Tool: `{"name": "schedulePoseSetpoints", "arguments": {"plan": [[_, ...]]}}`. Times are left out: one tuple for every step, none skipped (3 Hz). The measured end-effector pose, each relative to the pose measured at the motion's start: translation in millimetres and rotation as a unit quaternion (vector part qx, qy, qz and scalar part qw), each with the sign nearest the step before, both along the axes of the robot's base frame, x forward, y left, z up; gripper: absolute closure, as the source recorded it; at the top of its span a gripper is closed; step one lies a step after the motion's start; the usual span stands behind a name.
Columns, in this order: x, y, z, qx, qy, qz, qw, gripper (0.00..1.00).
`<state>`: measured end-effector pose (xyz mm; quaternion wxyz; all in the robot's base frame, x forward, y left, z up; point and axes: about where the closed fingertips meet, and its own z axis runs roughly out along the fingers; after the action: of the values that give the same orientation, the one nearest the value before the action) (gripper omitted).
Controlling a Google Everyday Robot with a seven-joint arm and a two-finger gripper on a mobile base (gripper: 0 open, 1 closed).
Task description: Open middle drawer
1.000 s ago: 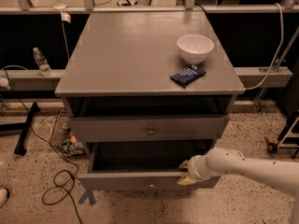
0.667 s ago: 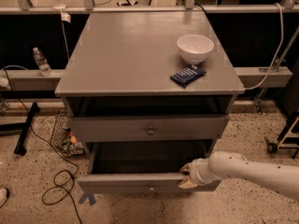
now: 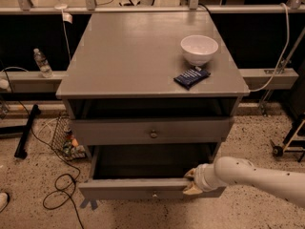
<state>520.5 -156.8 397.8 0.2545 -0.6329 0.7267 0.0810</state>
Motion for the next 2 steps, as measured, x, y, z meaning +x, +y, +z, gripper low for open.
{"name": "schedulePoseSetpoints", "arguments": {"plan": [[-8.9, -0.4, 1.1, 0.001, 0.0, -0.002, 1.0, 1.0], [-8.9, -0.4, 1.1, 0.001, 0.0, -0.002, 1.0, 1.0]]}}
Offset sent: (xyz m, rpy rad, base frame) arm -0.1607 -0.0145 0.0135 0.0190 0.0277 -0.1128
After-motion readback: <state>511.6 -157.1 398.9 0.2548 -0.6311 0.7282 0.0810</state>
